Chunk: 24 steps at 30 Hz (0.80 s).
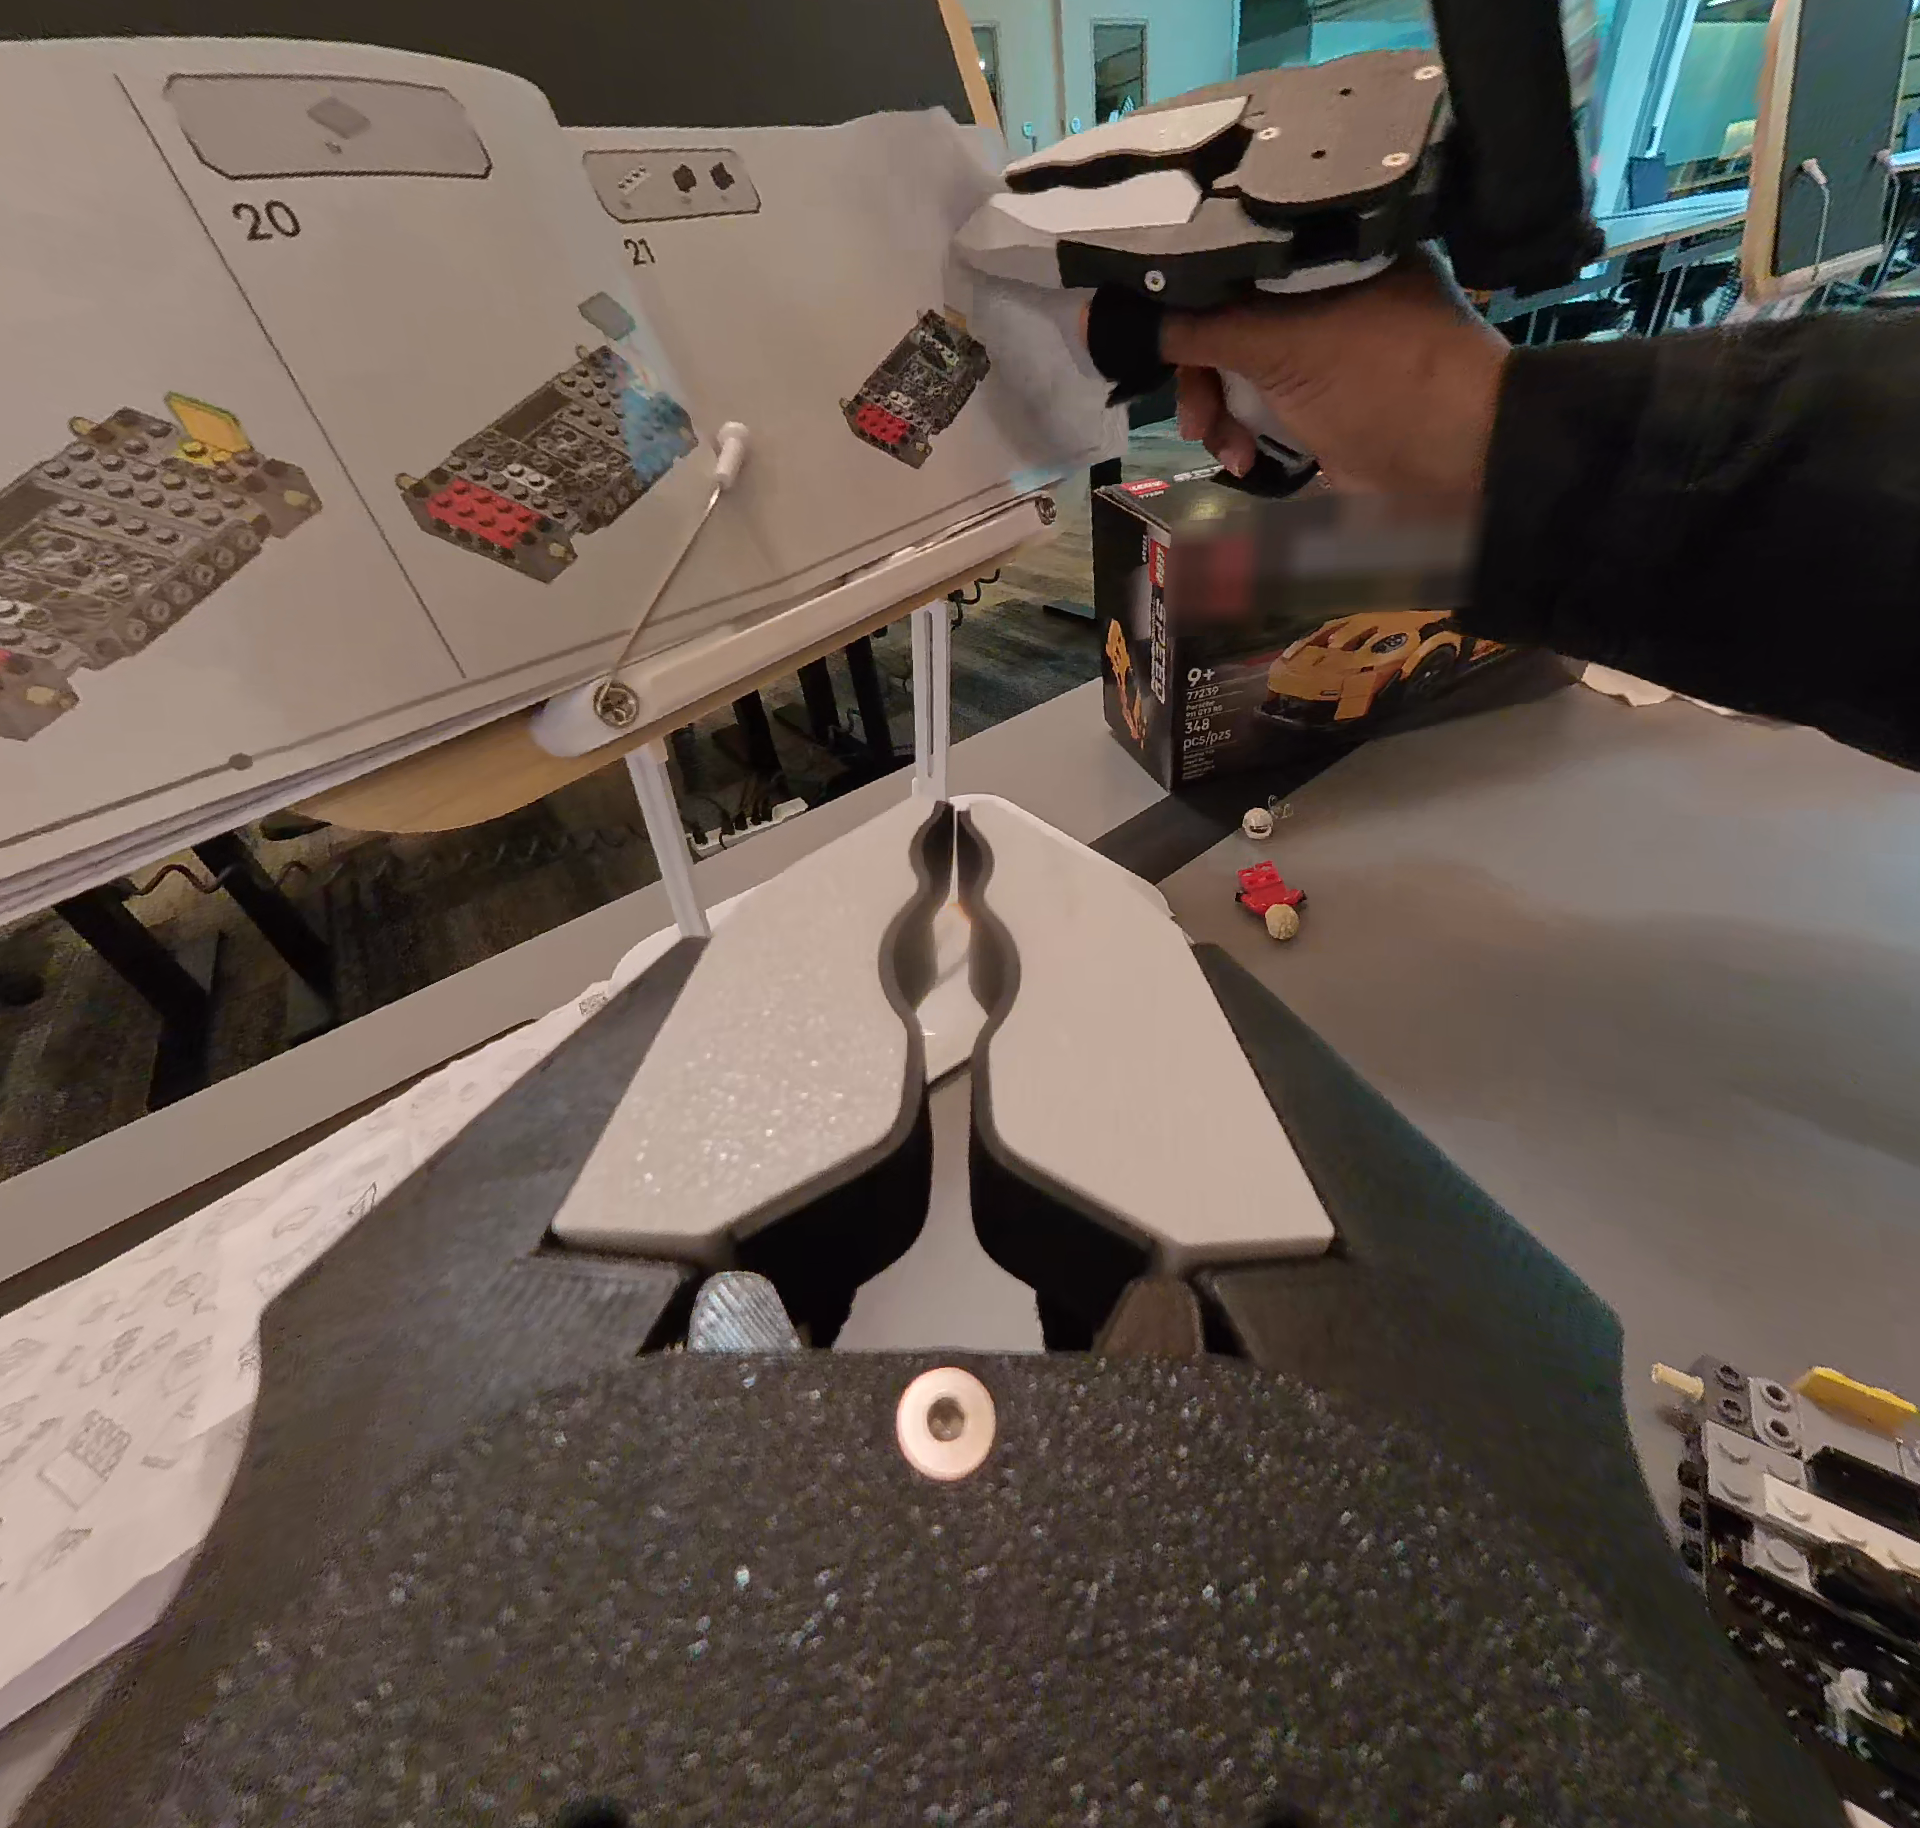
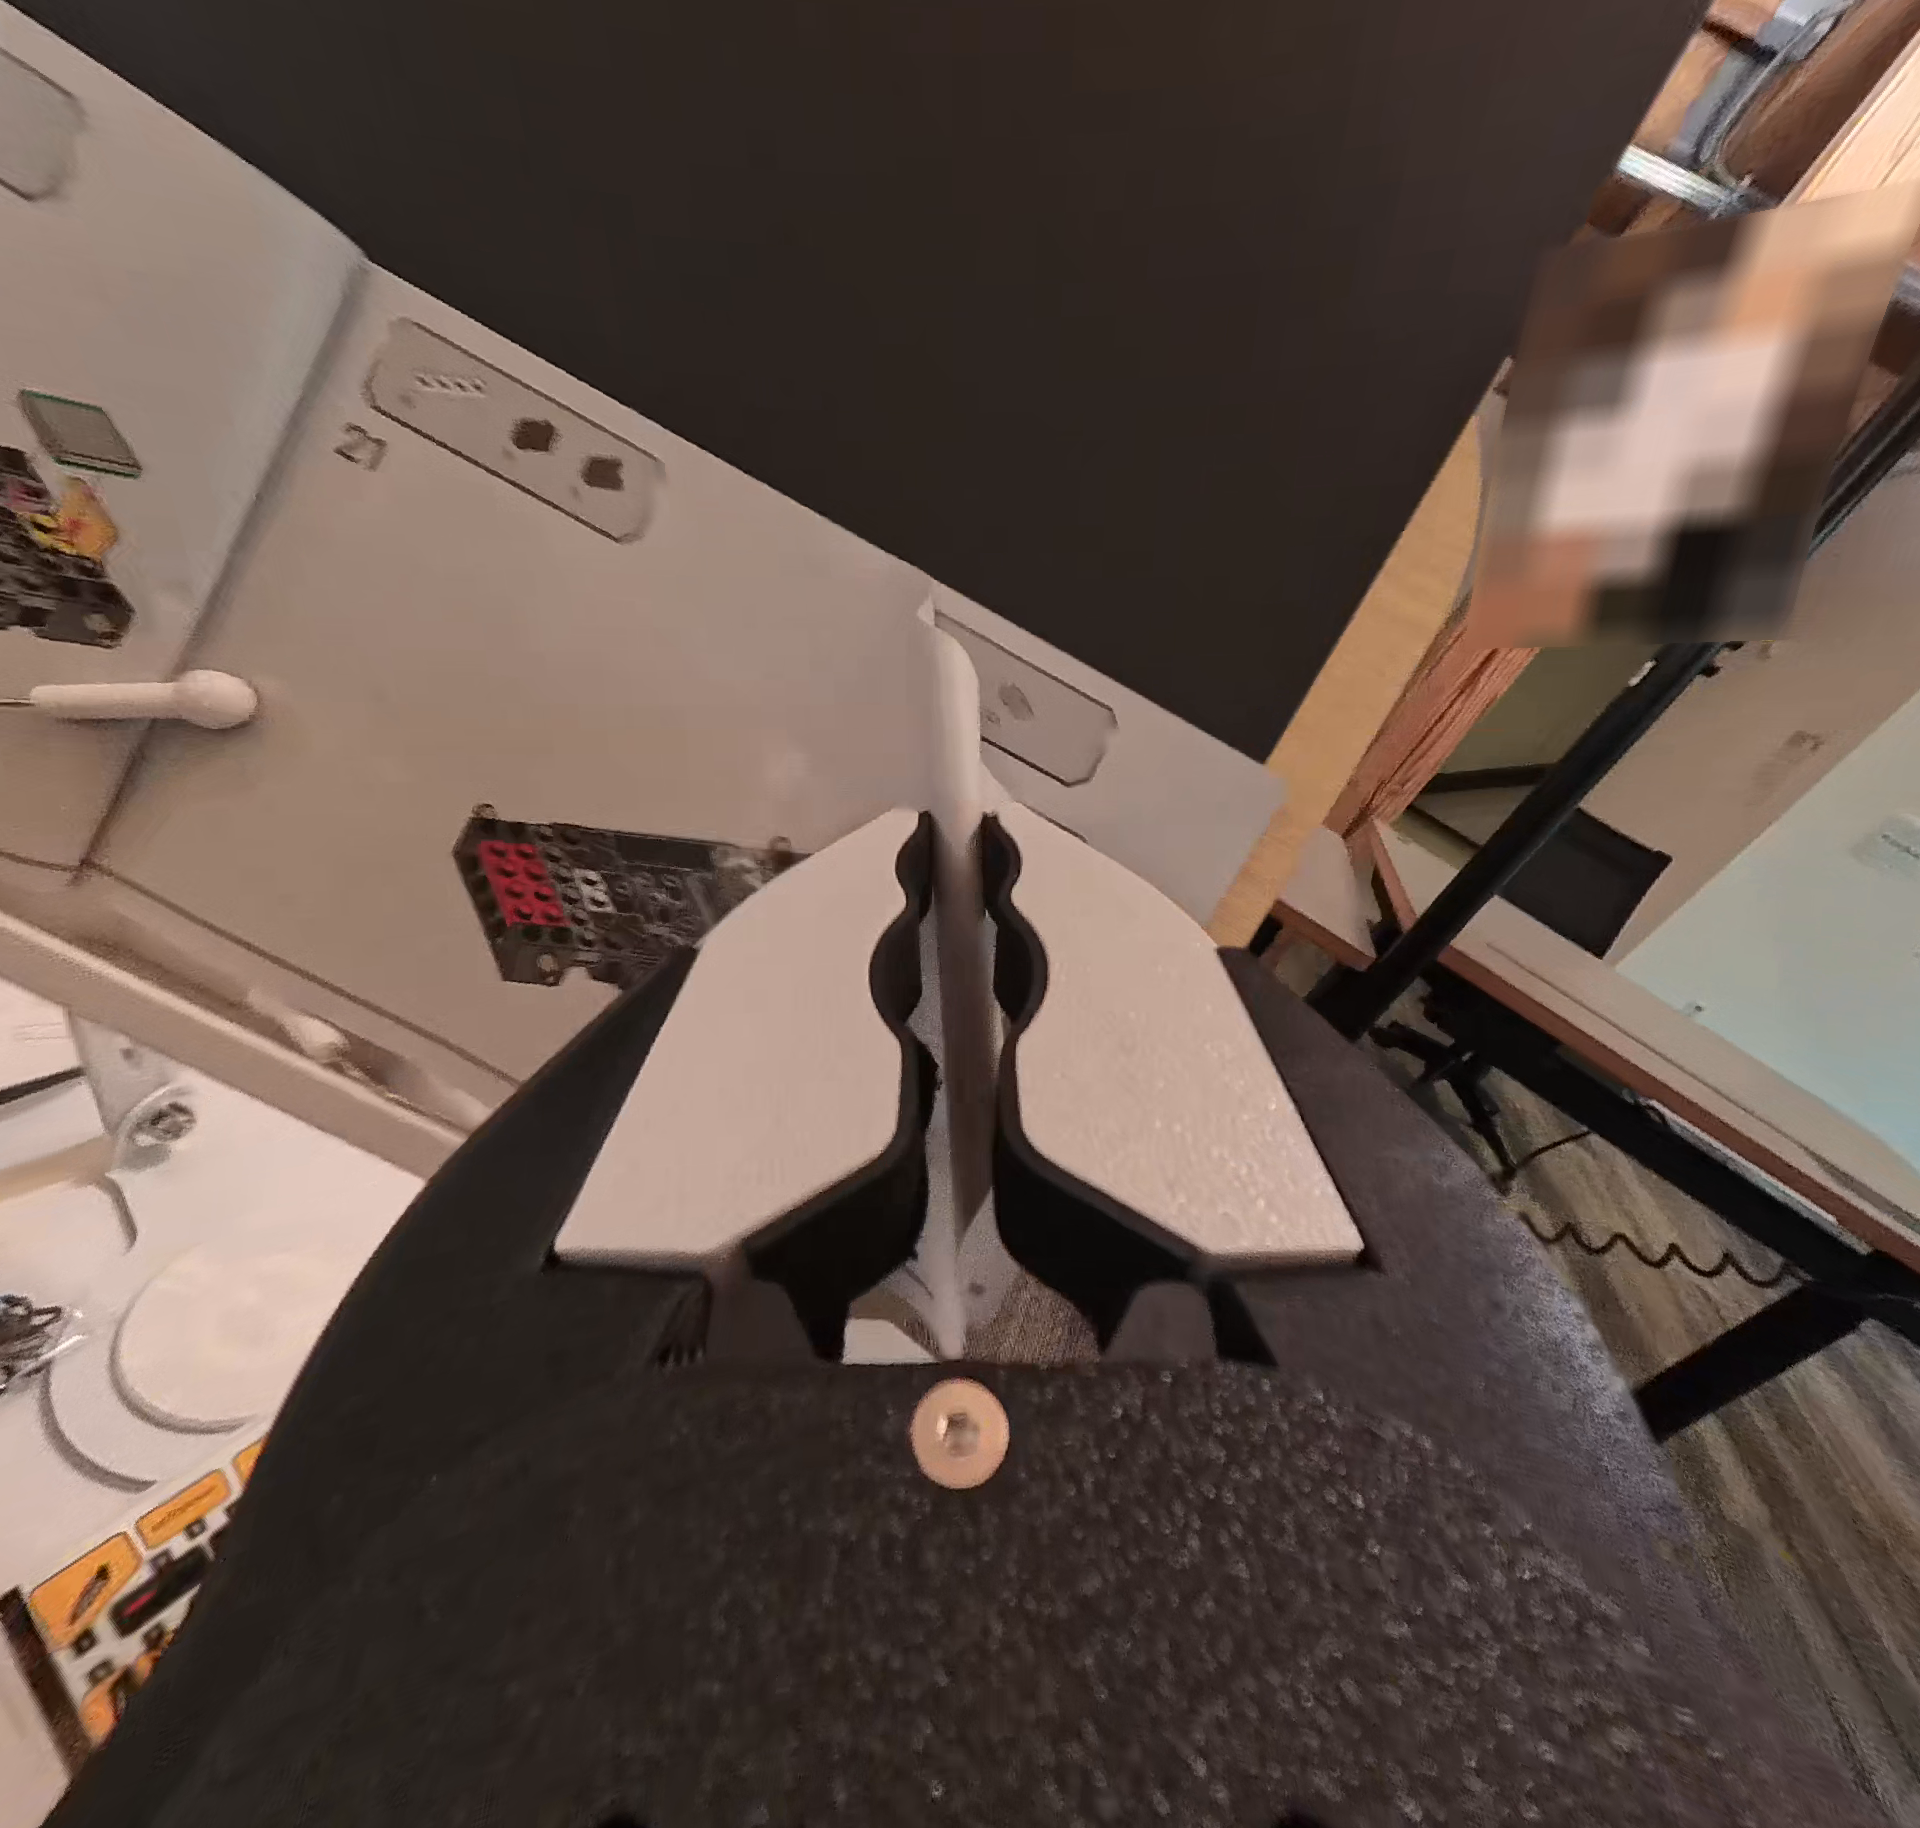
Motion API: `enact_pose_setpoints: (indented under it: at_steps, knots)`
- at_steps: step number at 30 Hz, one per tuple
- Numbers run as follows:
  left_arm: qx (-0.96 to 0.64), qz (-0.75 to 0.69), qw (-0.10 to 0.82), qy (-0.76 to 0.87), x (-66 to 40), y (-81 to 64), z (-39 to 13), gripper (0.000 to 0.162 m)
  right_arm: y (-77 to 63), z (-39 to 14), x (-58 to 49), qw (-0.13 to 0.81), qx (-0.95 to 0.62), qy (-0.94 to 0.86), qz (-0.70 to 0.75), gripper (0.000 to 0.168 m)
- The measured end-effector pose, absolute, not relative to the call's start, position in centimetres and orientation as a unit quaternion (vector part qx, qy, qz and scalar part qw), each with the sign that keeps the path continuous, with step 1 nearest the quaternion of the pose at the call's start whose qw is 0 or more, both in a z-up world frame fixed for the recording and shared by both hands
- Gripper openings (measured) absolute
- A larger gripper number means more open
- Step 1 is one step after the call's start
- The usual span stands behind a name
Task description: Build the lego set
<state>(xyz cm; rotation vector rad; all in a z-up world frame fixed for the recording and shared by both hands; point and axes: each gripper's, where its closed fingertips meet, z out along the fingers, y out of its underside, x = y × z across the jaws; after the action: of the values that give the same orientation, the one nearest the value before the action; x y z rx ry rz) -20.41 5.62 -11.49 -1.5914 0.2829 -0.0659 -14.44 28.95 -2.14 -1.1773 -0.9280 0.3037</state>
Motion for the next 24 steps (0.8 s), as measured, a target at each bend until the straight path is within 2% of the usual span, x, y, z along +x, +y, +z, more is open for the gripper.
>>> enact_pose_setpoints:
  at_steps: [5,10,13,16,18,20,21,24]
  knots:
    - [-0.709,-0.037,0.693,0.124,-20.1,5.7,-10.9,0.003,24.7,-1.5,-14.9,0.732,-0.497,-0.436,0.163,0.007]
    - [-0.689,-0.155,0.700,0.106,-18.6,7.7,-5.7,0.015,20.4,-1.6,-16.8,0.722,-0.460,-0.491,0.163,0.005]
    - [-0.692,-0.247,0.674,0.076,-18.8,11.1,-2.2,0.023,18.5,-2.1,-18.2,0.719,-0.432,-0.529,0.129,0.005]
    - [-0.723,-0.323,0.609,0.051,-19.4,15.0,-2.2,0.034,17.4,-2.5,-19.3,0.708,-0.421,-0.553,0.128,0.006]
    - [-0.705,-0.409,0.579,0.034,-18.8,16.2,-1.6,0.029,16.8,-2.7,-19.8,0.700,-0.415,-0.566,0.130,0.007]
    - [-0.698,-0.438,0.566,0.025,-18.8,17.0,-1.6,0.011,16.2,-2.8,-20.0,0.699,-0.405,-0.573,0.134,0.009]
    - [-0.699,-0.440,0.562,0.032,-18.7,17.1,-1.8,0.005,15.8,-2.9,-20.0,0.697,-0.401,-0.577,0.138,0.013]
    - [-0.696,-0.428,0.575,0.038,-19.3,16.6,-1.6,0.001,14.6,-2.5,-18.5,0.704,-0.386,-0.574,0.157,0.040]
